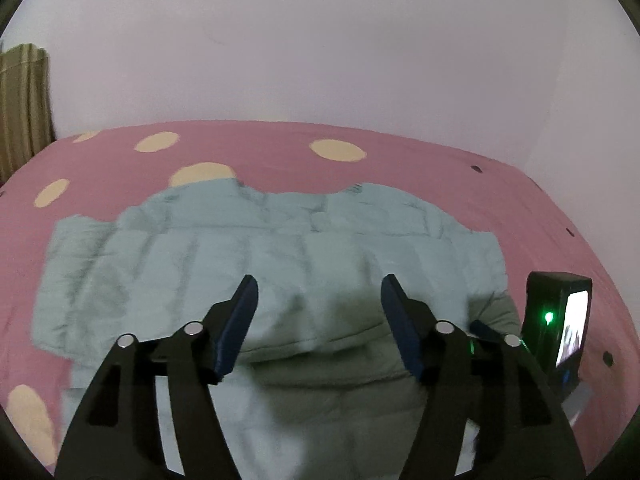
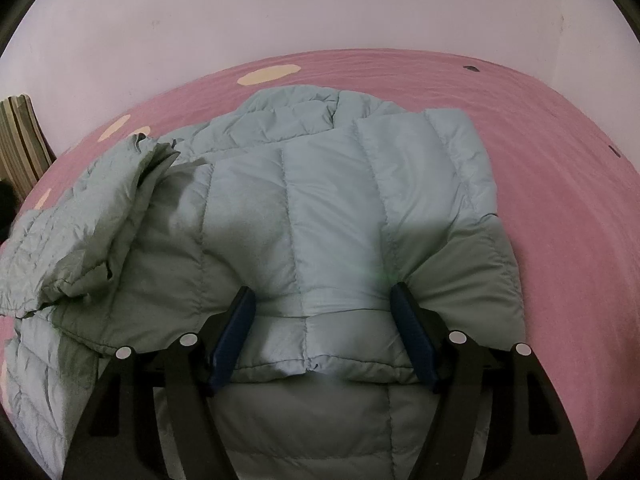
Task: Fold large clothes
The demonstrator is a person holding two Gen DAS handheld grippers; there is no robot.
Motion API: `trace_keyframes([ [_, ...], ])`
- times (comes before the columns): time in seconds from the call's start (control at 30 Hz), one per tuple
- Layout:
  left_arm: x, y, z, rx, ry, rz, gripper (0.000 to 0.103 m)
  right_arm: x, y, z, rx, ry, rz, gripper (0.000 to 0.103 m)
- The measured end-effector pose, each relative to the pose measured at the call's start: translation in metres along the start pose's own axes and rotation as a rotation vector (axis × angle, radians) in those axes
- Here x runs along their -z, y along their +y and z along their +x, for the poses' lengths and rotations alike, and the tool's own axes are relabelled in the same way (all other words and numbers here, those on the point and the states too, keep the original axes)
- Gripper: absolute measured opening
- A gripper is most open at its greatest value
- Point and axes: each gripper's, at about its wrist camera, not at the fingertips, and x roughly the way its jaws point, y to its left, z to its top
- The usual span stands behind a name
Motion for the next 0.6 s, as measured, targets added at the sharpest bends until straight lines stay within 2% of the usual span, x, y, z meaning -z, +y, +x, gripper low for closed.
trace_keyframes([
  [0.17,0.013,0.05,-0.033,-0.127,-0.029,-0.001,0.07,-0.007,0.006,-0.025,-0.005,-0.04,0.011,0.069],
  [0.3,0.023,0.098,-0.046,-0.221,-0.03,-0.045,0.073,-0.017,0.033,-0.043,-0.077,-0.064,0.004,0.069],
  [0.47,0.031,0.154,-0.057,-0.301,-0.02,-0.129,0.073,-0.03,0.065,-0.027,-0.153,-0.016,0.016,0.069],
  [0.57,0.032,0.171,-0.063,-0.331,-0.02,-0.153,0.073,-0.034,0.085,-0.008,-0.19,0.021,0.028,0.069],
  [0.6,0.033,0.177,-0.065,-0.338,-0.021,-0.161,0.073,-0.034,0.089,-0.003,-0.199,0.035,0.03,0.06],
])
